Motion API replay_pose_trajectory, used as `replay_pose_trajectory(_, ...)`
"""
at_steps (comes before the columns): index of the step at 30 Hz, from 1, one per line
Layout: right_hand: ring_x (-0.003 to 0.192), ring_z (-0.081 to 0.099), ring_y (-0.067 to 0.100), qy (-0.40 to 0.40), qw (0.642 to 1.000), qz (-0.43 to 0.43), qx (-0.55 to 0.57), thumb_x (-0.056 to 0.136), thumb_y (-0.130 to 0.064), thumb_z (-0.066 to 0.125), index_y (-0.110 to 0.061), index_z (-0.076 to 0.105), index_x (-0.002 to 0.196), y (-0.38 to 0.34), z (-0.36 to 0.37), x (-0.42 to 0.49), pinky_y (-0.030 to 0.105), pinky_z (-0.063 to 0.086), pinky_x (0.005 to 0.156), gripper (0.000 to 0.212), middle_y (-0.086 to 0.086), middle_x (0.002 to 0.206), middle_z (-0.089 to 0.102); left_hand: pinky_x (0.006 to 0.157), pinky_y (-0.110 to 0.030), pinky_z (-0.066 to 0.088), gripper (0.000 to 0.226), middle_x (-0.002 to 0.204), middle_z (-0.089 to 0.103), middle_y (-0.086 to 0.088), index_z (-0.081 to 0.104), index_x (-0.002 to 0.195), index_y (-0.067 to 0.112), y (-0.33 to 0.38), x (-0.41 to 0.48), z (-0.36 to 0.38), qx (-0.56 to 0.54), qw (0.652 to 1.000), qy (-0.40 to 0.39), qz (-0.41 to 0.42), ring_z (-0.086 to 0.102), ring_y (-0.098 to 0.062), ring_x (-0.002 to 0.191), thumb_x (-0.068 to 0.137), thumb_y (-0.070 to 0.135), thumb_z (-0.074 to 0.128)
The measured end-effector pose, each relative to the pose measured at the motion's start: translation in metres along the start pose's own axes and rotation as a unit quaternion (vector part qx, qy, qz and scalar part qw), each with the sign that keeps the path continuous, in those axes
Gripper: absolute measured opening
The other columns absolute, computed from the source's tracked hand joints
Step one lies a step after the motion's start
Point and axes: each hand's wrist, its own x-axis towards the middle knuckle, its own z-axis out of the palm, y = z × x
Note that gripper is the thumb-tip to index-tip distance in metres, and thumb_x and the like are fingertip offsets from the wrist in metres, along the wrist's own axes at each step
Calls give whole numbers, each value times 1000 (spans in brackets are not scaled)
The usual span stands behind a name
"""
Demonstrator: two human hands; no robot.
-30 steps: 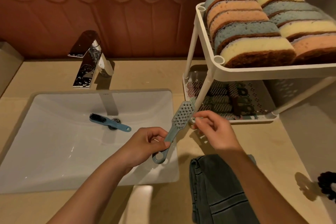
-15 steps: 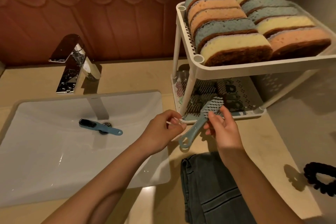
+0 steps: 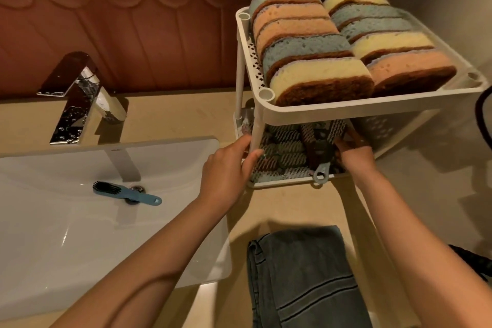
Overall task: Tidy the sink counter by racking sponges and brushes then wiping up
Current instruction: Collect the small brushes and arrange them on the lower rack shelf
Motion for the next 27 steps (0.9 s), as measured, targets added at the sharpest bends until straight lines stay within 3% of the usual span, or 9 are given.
replay_pose_trajectory(5, 125, 44, 35, -33, 995, 1, -90, 96, -20, 43, -17, 47, 133, -8, 8, 40, 47, 37, 106, 37, 13, 138, 47, 63, -37, 52, 27, 87, 72, -2, 60, 110, 21, -8, 1, 4, 30, 999, 5, 28, 68, -24, 78, 93, 39, 47)
replay_pose_trajectory(11, 130, 41, 31, -62, 991, -3, -121, 97, -17, 40, -15, 43, 137, -6, 19, 46, 49, 36, 107, 39, 9, 143, 44, 61, -34, 51, 33, 86, 73, -1, 61, 111, 23, -11, 4, 6, 32, 999, -3, 28, 68, -24, 77, 92, 45, 44)
replay_pose_trajectory(16, 129, 41, 34, -76, 972, -20, -222, 97, -22, 41, -10, 46, 134, 3, 25, 46, 48, 32, 110, 39, 14, 142, 45, 59, -32, 49, 39, 83, 73, 0, 60, 113, 25, -14, 5, 7, 35, 999, -4, 32, 69, -23, 74, 89, 48, 39)
replay_pose_trajectory(20, 130, 40, 35, -71, 971, -22, -228, 95, -27, 48, -7, 44, 135, 4, 25, 44, 47, 31, 110, 45, 16, 141, 45, 59, -36, 52, 49, 83, 73, 1, 59, 113, 26, -16, 5, 8, 31, 999, -5, 33, 69, -23, 74, 88, 55, 30)
replay_pose_trajectory(27, 128, 43, 32, -108, 953, -44, -281, 81, -28, 69, -12, 33, 142, 20, 24, 20, 40, 37, 104, 73, 14, 141, 45, 61, -37, 52, 51, 84, 73, 1, 59, 114, 27, -17, 5, 8, 24, 999, -10, 30, 69, -23, 76, 87, 57, 27)
